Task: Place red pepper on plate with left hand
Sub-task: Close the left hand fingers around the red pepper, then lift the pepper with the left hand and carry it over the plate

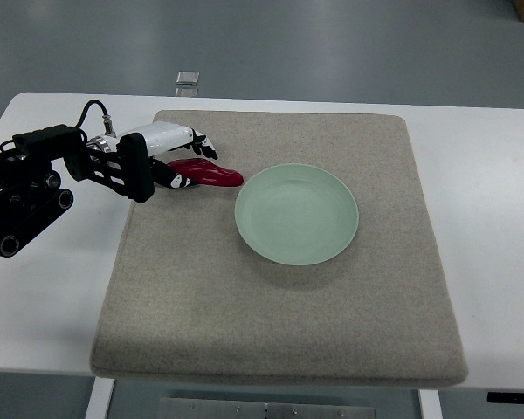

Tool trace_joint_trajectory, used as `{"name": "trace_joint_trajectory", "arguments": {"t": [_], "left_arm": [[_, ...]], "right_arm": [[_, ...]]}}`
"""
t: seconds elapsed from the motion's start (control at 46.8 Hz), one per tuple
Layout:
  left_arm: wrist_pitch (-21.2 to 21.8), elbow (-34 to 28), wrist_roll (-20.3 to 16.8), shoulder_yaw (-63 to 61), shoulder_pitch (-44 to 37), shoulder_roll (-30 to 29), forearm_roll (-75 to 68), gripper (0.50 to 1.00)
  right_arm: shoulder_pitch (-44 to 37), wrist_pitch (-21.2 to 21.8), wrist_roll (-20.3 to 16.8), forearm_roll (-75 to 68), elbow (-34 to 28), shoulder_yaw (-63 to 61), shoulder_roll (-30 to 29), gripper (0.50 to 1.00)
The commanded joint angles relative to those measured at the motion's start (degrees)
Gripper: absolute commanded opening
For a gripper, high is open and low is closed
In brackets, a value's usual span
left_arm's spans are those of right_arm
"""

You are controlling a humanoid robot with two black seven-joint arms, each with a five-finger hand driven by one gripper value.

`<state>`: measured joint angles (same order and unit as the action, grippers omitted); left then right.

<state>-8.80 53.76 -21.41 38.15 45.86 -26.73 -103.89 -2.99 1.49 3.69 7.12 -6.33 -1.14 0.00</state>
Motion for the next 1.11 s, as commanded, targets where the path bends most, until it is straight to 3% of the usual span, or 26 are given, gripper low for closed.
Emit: {"name": "trace_joint_trajectory", "arguments": {"t": [0.0,0.47,0.811,0.94,1.089], "left_arm": [[0.0,-0.5,0.1,0.1,0.0,0.1,0.0,0.703],[0.1,-1.4,0.1,0.0,0.0,0.7,0.0,0.668],[0.1,-1.9,0.1,0.0,-0.1,1.2,0.0,0.585],[0.0,-2.0,0.1,0.0,-0.2,1.2,0.0,0.5],[0.1,-2.4,0.1,0.0,-0.3,1.3,0.1,0.5]], "right_arm": [[0.0,0.0,0.0,0.0,0.0,0.0,0.0,0.928],[0.0,0.0,0.0,0.0,0.0,0.0,0.0,0.928],[0.0,-0.1,0.0,0.0,0.0,0.0,0.0,0.928],[0.0,0.0,0.0,0.0,0.0,0.0,0.0,0.928],[0.0,0.0,0.0,0.0,0.0,0.0,0.0,0.928]]}}
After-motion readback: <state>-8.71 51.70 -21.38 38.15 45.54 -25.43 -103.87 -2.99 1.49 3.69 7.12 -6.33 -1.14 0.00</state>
